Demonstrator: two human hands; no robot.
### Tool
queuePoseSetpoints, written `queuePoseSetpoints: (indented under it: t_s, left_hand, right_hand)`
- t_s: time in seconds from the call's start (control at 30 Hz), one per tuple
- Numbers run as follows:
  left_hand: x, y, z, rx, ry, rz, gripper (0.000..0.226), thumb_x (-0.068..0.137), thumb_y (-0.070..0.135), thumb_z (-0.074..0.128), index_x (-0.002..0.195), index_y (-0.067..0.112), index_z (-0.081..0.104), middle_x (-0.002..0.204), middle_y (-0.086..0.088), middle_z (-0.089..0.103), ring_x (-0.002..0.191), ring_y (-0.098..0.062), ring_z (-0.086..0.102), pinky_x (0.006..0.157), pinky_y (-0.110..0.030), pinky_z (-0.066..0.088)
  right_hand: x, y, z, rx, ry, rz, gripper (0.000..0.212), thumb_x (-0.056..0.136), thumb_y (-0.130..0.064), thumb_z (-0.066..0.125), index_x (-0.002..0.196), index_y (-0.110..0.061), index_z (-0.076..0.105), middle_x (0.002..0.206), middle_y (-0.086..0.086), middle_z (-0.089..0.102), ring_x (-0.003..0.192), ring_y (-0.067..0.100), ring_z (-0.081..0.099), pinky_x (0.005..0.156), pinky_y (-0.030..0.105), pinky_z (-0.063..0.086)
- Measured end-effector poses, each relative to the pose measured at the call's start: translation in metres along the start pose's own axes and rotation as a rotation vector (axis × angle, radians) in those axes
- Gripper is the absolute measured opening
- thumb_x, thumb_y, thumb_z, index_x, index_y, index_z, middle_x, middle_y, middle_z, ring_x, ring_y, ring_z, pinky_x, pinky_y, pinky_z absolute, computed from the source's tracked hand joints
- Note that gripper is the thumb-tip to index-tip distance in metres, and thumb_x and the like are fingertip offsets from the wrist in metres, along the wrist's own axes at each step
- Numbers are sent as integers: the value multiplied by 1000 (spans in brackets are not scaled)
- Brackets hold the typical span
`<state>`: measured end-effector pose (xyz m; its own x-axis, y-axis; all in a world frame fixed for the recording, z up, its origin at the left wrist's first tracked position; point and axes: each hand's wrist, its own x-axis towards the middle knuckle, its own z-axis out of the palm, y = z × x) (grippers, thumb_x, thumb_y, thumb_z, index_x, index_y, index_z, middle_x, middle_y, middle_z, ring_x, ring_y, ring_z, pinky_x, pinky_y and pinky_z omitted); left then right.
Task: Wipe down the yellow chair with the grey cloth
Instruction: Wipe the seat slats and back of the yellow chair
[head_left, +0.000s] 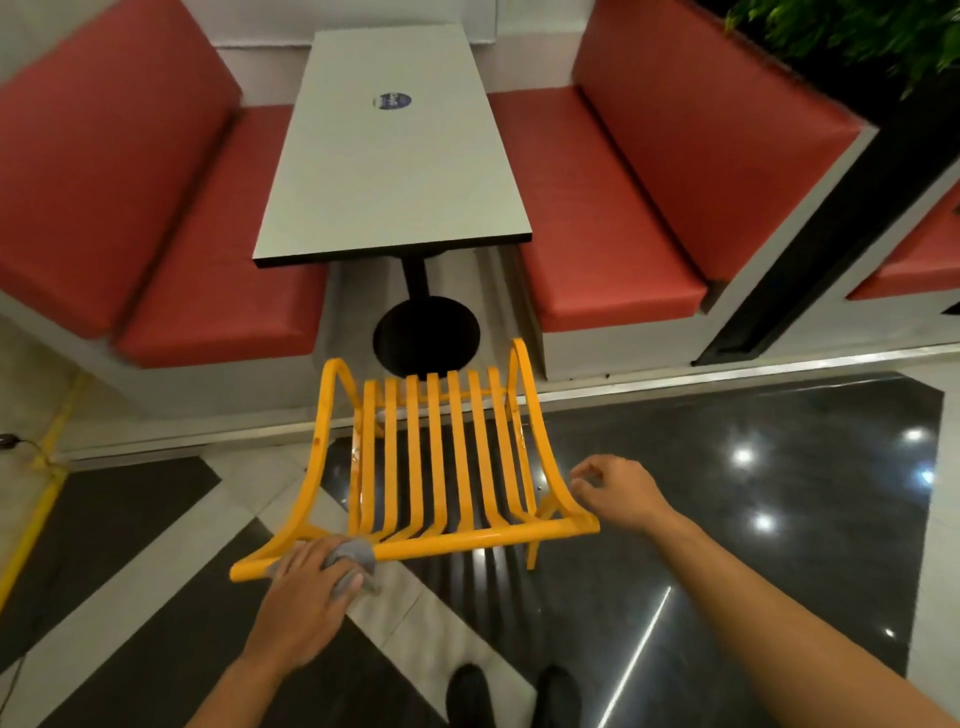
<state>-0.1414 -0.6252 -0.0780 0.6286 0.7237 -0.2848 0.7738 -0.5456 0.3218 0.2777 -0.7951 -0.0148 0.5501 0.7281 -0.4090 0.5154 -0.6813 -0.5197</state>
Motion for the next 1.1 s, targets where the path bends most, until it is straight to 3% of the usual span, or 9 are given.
queuePoseSetpoints:
  t_s: [0.1,0.2,0.3,0.37,0.57,0.73,0.97,1.1]
  left_hand:
    - [6,20,8,-52,22,6,40,99,62,30,97,47,67,145,12,53,140,-21,42,119,-49,32]
    - [16,65,23,-40,11,100,33,104,55,39,106,45,70,148,15,50,141,-15,37,120,-44,29]
    - [31,127,44,17,-52,192,52,103,61,23,123,43,67,157,15,43,146,-17,34,126,-45,24]
    - [43,171,54,28,-65,263,56,102,61,22,126,38,67,156,10,45,144,-22,38,123,-46,27]
    - [70,269,60,35,-188,393,39,102,42,47,128,24,69,151,-5,51,137,-35,44,117,-55,29]
    - [72,230,50,-63,-241,381,42,107,47,39,133,32,68,159,5,44,143,-25,37,122,-49,23]
    - [18,109,9,-126,-112,57,38,107,50,40,125,40,72,161,17,42,152,-8,25,129,-36,7]
    - [-4,35,-20,-125,-27,-82,31,106,45,48,111,39,78,158,14,48,152,-11,31,128,-37,10]
  right_hand:
    - [-2,-2,2,26,29,35,24,96,-33,68,116,-23,76,118,-2,77,112,19,71,91,35,57]
    - [-6,-3,8,16,42,47,26,95,-34,69,117,-21,77,119,-1,78,111,20,72,92,37,58]
    - [-9,-1,10,1,27,62,25,94,-34,69,115,-22,77,117,0,78,108,20,73,88,35,58]
    - [-5,-3,6,-16,13,51,26,94,-34,69,116,-23,77,118,0,78,109,19,72,88,34,57]
    - [26,-16,-12,-80,-13,-68,26,98,-34,66,119,-24,76,121,-5,77,113,17,71,94,35,56]
    - [64,-36,-13,-116,-116,-160,24,99,-37,64,117,-25,75,119,-4,76,111,17,69,93,39,57]
    - [77,-95,33,-126,-340,-284,26,99,-41,64,118,-26,74,116,-9,74,110,15,68,94,38,58]
    - [70,-126,58,-157,-444,-340,22,102,-38,62,116,-26,74,115,-9,72,108,12,65,91,32,55]
